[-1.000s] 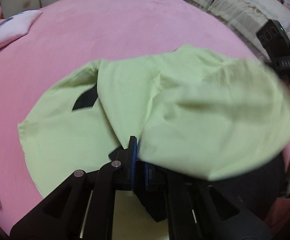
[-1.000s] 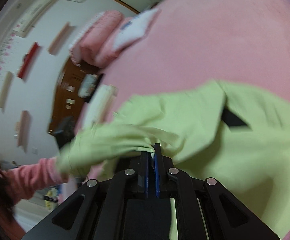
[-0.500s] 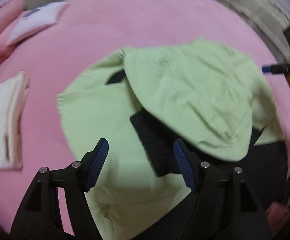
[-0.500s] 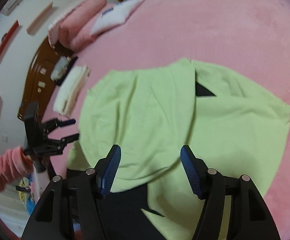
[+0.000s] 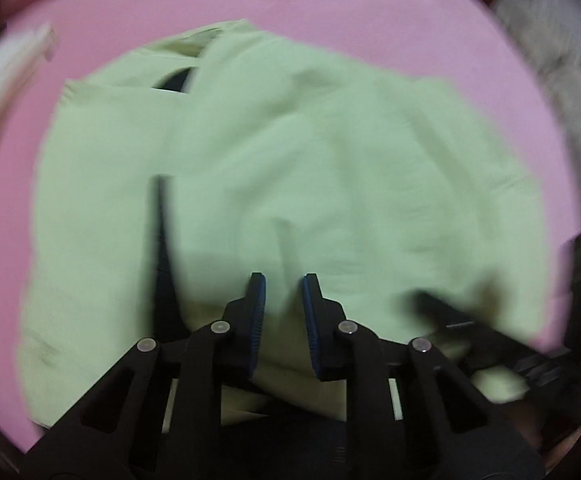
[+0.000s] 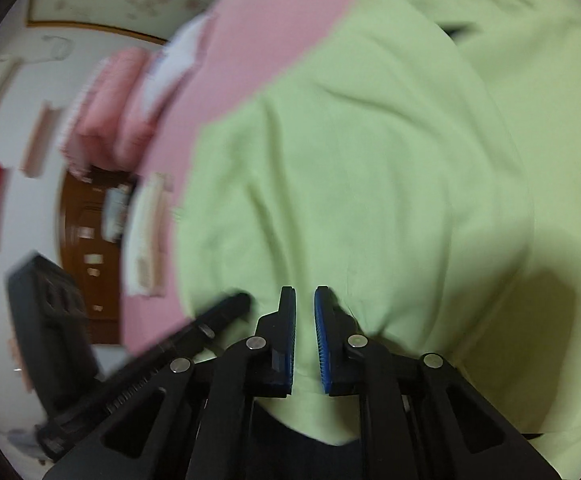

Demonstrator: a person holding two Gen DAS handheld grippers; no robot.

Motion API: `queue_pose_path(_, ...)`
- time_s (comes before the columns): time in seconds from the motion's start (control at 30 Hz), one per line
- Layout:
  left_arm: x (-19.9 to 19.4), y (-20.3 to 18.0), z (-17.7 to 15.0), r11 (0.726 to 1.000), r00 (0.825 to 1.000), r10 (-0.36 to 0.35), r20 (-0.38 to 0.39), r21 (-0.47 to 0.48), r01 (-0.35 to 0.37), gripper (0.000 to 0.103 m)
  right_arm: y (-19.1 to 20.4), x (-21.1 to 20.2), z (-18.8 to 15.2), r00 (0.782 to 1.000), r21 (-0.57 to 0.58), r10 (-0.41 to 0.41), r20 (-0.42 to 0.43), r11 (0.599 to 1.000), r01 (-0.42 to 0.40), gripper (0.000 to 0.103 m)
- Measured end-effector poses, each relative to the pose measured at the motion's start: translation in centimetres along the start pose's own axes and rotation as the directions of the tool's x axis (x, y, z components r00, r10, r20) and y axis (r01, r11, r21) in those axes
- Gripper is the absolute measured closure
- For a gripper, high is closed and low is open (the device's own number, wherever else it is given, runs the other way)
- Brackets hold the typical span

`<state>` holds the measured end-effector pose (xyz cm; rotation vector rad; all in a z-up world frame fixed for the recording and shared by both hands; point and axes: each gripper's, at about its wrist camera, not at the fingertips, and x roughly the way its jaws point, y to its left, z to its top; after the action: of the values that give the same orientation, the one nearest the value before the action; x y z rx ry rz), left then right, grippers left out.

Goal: Fold large clothes

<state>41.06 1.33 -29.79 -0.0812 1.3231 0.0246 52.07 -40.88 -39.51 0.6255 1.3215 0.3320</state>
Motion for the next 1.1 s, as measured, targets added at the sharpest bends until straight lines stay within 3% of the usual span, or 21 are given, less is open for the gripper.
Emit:
queue_pose_path(0.07, 0.8, 1.4, -0.3, 0.986, 0.989, 0.148, 0.013, 0.077, -0.148, 0.087, -1.6, -0.9, 0.0, 0.999, -0.039, -0.041, 0.025, 0.998, 0.042, 0.103)
queue_pose_path(0.2, 0.1, 4.3, 0.4, 0.978, 0.979, 0.201, 0.045, 0.051, -0.203, 0.087, -2.8, -3.3, 1.2, 0.986, -0.089, -0.142, 0.087, 0.985, 0.149, 0.103)
queue_pose_path(0.27, -1.5, 5.4, 1.0, 0.986, 0.980, 0.167, 0.111, -0.012, -0.167, 0.087, -2.4, -4.7, 2.0, 0.977, -0.109, -0.144, 0.155, 0.981, 0.162, 0.103)
queue_pose_path(0.37, -4.3, 5.6, 2.5, 0.994, 0.968, 0.077, 0.238, -0.094, -0.056, 0.087, -0.6, -6.1, 3.7, 0.958, -0.146, -0.089, 0.274, 0.980, 0.132, 0.103)
queue_pose_path(0.43, -5.9, 5.0, 3.9, 0.996, 0.954, -0.021, 0.298, -0.080, 0.047, 0.087, 0.8, -5.6, 4.7, 0.943, -0.160, -0.064, 0.326, 0.980, 0.121, 0.103)
queue_pose_path(0.5, -5.9, 3.5, 5.1, 0.995, 0.950, -0.085, 0.302, -0.030, 0.099, 0.087, 2.1, -4.2, 6.1, 0.946, -0.163, -0.041, 0.322, 0.982, 0.098, 0.103)
queue_pose_path(0.67, -2.0, -0.4, 8.9, 0.994, 0.950, -0.110, 0.291, 0.040, 0.103, 0.087, 5.7, 1.0, 8.6, 0.953, -0.173, 0.002, 0.303, 0.983, 0.054, 0.103)
queue_pose_path(0.8, 1.5, -1.3, 11.1, 0.995, 0.956, -0.090, 0.279, -0.010, 0.097, 0.087, 6.5, 5.4, 10.5, 0.951, -0.199, -0.041, 0.306, 0.974, 0.106, 0.103)
queue_pose_path(0.9, 3.0, -1.5, 12.6, 0.995, 0.952, -0.075, 0.296, -0.040, 0.090, 0.087, 5.8, 6.7, 12.0, 0.948, -0.195, -0.025, 0.318, 0.976, 0.091, 0.103)
queue_pose_path(1.03, 4.6, -2.3, 14.8, 1.000, 0.950, 0.031, 0.310, -0.003, -0.031, 0.087, 4.5, 6.5, 13.7, 0.950, -0.195, 0.018, 0.313, 0.980, 0.046, 0.103)
queue_pose_path(1.1, 5.4, -2.7, 15.9, 0.997, 0.952, 0.066, 0.300, 0.015, -0.073, 0.089, 4.2, 6.2, 14.2, 0.944, -0.221, 0.008, 0.331, 0.973, 0.070, 0.103)
